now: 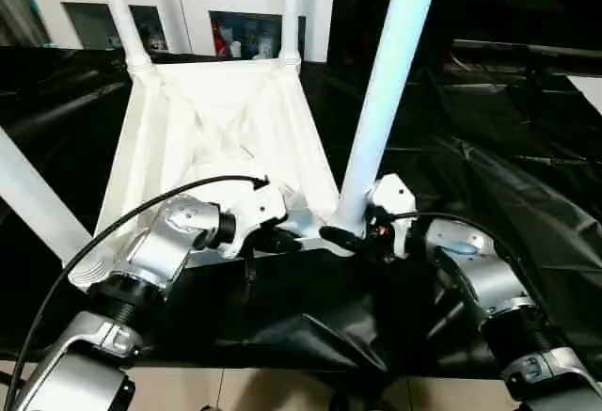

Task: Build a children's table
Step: Rotate leg to tighten

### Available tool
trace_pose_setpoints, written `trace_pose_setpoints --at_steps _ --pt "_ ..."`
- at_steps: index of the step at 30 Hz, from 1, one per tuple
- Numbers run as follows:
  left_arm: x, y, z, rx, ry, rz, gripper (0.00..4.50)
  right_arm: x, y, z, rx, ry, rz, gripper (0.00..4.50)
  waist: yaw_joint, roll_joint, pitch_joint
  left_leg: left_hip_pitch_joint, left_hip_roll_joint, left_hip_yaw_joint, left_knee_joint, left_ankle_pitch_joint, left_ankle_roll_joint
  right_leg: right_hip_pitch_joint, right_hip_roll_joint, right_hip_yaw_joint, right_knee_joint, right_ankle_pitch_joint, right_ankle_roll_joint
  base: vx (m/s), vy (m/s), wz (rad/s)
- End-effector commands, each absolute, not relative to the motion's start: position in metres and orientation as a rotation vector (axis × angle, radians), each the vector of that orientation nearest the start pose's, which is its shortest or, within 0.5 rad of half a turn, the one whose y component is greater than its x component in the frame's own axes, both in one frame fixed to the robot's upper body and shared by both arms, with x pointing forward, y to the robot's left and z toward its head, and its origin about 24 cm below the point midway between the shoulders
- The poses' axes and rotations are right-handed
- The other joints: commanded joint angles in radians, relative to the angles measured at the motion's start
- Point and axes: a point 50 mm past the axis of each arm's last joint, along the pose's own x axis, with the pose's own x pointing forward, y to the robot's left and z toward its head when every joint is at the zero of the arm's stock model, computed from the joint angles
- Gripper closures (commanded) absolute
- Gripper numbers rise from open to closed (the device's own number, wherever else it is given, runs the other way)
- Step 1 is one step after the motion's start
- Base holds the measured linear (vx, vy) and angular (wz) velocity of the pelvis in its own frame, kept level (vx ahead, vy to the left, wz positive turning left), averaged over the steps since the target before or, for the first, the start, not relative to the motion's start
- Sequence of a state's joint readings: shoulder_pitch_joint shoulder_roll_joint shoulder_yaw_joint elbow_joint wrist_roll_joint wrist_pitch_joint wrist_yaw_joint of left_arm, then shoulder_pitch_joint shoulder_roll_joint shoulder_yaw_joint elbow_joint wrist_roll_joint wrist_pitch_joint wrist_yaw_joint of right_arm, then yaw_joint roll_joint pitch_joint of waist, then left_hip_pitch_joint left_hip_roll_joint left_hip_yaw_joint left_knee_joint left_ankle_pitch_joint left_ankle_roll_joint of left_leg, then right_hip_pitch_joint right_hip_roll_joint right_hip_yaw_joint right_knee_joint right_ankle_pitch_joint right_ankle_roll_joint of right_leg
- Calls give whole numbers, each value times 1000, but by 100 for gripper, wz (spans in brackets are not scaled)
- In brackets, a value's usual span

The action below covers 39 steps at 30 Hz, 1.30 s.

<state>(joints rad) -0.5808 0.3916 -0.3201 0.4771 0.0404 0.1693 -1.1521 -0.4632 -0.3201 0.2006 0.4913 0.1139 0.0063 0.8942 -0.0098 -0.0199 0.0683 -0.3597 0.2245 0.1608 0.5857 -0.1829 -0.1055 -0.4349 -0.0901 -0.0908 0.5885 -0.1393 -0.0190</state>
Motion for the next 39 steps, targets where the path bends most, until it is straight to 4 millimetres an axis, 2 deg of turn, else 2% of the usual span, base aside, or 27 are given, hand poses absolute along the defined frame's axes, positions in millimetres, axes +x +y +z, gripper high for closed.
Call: trace_pose_setpoints --at_steps 1,2,6,11,20,22,23,24,26,28,29,30,32,33,34,37,38,39 --pt "315 128 61 473 439 -1319 446 314 -144 52 -236 199 1007 73 5 -7 -64 -9 -8 17 -65 -252 72 69 -30 38 -78 -397 -157 0 0 0" --pt "315 128 61 473 439 -1319 450 313 -144 50 -230 205 1012 101 5 -7 -65 -9 -7 17 -64 -246 74 69 -30 39 -76 -380 -164 0 0 0" --pt "316 129 61 473 441 -1319 450 313 -143 49 -218 208 1011 133 7 -6 -66 -9 -8 17 -64 -245 74 70 -30 38 -75 -370 -170 0 0 0" --pt "316 130 60 475 446 -1318 450 313 -144 48 -212 212 1014 172 8 -6 -67 -8 -8 17 -64 -250 69 70 -31 37 -77 -391 -162 0 0 0" --pt "314 133 57 465 461 -1310 450 310 -144 40 -180 239 995 180 9 -9 -69 -10 -8 18 -62 -236 70 71 -32 38 -74 -382 -165 0 0 0" --pt "313 132 54 457 468 -1304 450 312 -145 36 -146 240 928 180 9 -11 -69 -9 -8 18 -62 -238 69 71 -31 38 -75 -390 -161 0 0 0" --pt "313 132 54 454 471 -1302 450 313 -145 35 -134 238 904 180 7 -9 -66 -12 -9 16 -64 -251 60 70 -32 37 -78 -427 -150 0 0 0" --pt "313 131 52 449 477 -1290 450 315 -145 33 -119 234 852 180 7 -10 -67 -11 -9 15 -64 -254 56 71 -33 36 -79 -438 -143 0 0 0" --pt "317 126 47 441 502 -1229 450 321 -141 25 -75 244 699 180 -2 -10 -64 -8 -12 15 -64 -278 42 64 -31 33 -86 -492 -123 0 0 0" --pt "321 121 45 436 514 -1187 450 324 -136 22 -62 254 627 180 -6 -9 -62 -8 -15 13 -64 -290 33 63 -30 30 -91 -532 -105 0 0 0" --pt "325 117 43 438 520 -1144 450 327 -132 19 -62 259 563 180 -10 -14 -60 -6 -18 11 -63 -313 27 61 -29 24 -101 -590 -76 0 0 0" --pt "327 115 43 437 521 -1129 450 328 -130 18 -61 262 539 180 -12 -12 -59 -3 -20 12 -62 -322 27 56 -29 22 -105 -611 -66 0 0 0" --pt "338 101 41 424 526 -1012 450 335 -120 13 -40 292 346 180 -21 -10 -57 4 -26 9 -57 -353 16 49 -27 7 -122 -676 -33 0 0 0" --pt "341 97 41 420 526 -982 450 337 -118 12 -32 304 302 180 -21 -7 -59 8 -26 6 -58 -360 13 53 -28 1 -126 -679 -28 0 0 0" --pt "343 93 41 424 523 -957 450 338 -114 12 -24 314 279 180 -24 -9 -61 6 -24 4 -61 -364 18 56 -27 -2 -127 -645 -26 0 0 0" --pt "348 86 41 446 516 -916 450 341 -105 14 3 318 262 180 -30 -5 -55 20 -19 2 -65 -439 43 52 -24 -18 -145 -630 -28 0 0 0" --pt "350 85 41 480 519 -906 450 343 -99 17 11 306 273 180 -35 6 -49 35 -15 -2 -67 -494 47 47 -25 -33 -160 -643 -28 0 0 0" --pt "351 85 41 488 522 -904 450 344 -96 19 29 297 290 180 -41 7 -48 35 -11 -7 -70 -520 46 54 -25 -42 -163 -637 -26 -20 54 -1"
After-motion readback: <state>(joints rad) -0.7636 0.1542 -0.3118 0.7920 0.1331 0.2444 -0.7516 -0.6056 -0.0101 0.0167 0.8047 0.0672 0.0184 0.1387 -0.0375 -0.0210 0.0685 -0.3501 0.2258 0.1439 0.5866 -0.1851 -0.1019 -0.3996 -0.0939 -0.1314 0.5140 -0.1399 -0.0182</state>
